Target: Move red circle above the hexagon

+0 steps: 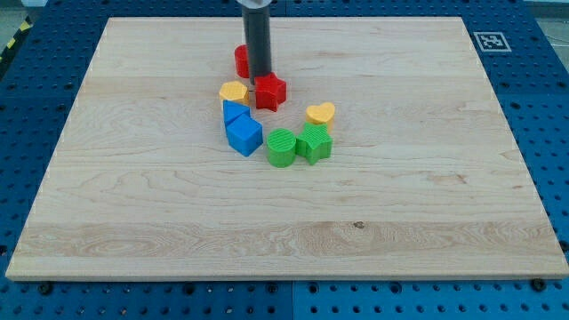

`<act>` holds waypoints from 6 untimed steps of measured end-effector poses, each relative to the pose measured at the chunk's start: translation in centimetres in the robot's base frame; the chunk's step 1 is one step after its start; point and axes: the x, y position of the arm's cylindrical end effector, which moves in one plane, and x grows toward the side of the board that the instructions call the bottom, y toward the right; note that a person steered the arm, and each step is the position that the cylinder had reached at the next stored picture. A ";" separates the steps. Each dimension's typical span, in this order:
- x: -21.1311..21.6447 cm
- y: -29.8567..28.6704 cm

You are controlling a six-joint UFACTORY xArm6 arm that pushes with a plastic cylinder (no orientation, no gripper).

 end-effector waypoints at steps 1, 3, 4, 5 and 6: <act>-0.6 0.4; -2.6 -2.8; -2.5 -2.8; -3.0 0.1; -3.0 5.0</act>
